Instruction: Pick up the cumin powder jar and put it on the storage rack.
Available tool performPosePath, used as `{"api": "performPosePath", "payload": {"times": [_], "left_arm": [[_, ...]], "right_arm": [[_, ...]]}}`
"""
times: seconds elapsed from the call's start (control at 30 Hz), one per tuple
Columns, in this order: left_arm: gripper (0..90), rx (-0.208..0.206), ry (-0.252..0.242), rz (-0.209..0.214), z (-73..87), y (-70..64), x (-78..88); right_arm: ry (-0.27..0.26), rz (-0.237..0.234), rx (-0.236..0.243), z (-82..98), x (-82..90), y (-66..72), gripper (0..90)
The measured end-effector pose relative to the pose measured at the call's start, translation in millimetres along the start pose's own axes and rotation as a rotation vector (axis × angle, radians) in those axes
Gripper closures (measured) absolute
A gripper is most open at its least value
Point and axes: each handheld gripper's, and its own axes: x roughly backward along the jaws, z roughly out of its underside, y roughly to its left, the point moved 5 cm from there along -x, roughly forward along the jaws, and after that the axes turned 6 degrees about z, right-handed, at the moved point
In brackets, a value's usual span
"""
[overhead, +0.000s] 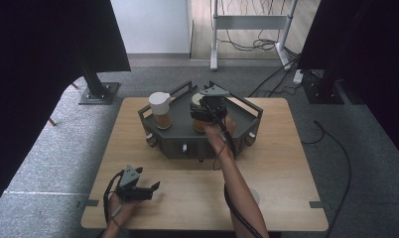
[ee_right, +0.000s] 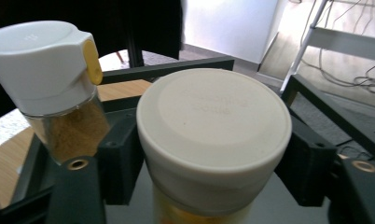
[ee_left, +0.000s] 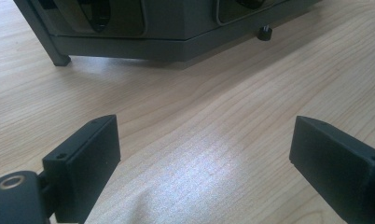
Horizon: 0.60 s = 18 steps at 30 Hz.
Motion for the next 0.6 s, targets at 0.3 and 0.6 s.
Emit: {"api": "performPosePath", "payload": {"times": [0.3,0.6], "left_arm": [[8.6,0.007,-0.003,0.002,0.6,0.7,-0.3],[8.3,0.008,0.001,-0.005,0.0,-1.0,-2.1]], "right_arm": [[0.037,-0.033,-0.056,-2.9,0.1,-7.9,14.9],[0.040,-0.018,-0.046,-5.6,15.4,-11.3,14.0]]}}
